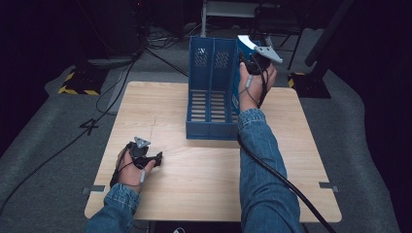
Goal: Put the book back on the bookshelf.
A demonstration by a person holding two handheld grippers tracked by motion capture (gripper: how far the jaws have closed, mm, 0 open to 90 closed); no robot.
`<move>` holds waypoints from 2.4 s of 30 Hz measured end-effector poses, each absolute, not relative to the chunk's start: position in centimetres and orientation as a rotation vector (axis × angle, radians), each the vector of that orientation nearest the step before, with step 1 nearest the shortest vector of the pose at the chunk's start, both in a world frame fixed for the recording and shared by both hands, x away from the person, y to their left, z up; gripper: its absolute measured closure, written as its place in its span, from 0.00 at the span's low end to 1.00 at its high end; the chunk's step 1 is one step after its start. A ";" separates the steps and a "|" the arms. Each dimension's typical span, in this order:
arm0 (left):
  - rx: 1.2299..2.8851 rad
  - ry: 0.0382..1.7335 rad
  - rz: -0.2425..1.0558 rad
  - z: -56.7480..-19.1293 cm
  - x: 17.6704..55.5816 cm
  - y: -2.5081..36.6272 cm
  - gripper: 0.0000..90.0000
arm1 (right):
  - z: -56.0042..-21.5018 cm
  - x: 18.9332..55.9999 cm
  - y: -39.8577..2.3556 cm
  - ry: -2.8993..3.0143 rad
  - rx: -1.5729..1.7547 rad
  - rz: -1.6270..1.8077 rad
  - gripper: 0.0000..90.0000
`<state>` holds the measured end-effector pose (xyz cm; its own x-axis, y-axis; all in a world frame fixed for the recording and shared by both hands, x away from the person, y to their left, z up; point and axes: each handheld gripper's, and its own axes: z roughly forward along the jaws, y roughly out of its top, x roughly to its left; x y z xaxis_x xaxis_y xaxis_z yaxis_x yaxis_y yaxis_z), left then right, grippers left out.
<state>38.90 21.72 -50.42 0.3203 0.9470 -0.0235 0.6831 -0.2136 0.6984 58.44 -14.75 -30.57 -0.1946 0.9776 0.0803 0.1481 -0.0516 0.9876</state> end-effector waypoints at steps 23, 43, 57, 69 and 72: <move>1.976 1.437 0.559 -50.4 38.8 21.7 0.23 | -37.8 58.4 -14.6 1.400 1.266 1.353 0.64; 1.978 1.431 0.554 -50.4 38.7 21.7 0.23 | -34.1 58.4 -13.6 1.564 1.386 1.121 0.68; 1.984 1.425 0.555 -50.4 38.6 21.7 0.23 | -35.6 58.8 -13.9 1.466 1.329 1.207 0.67; 1.983 1.430 0.547 -50.4 38.5 21.8 0.23 | -32.2 56.5 -14.5 1.508 1.333 1.241 0.48; 1.987 1.425 0.554 -50.4 38.3 21.9 0.23 | -30.8 54.7 -15.6 1.522 1.303 1.309 0.45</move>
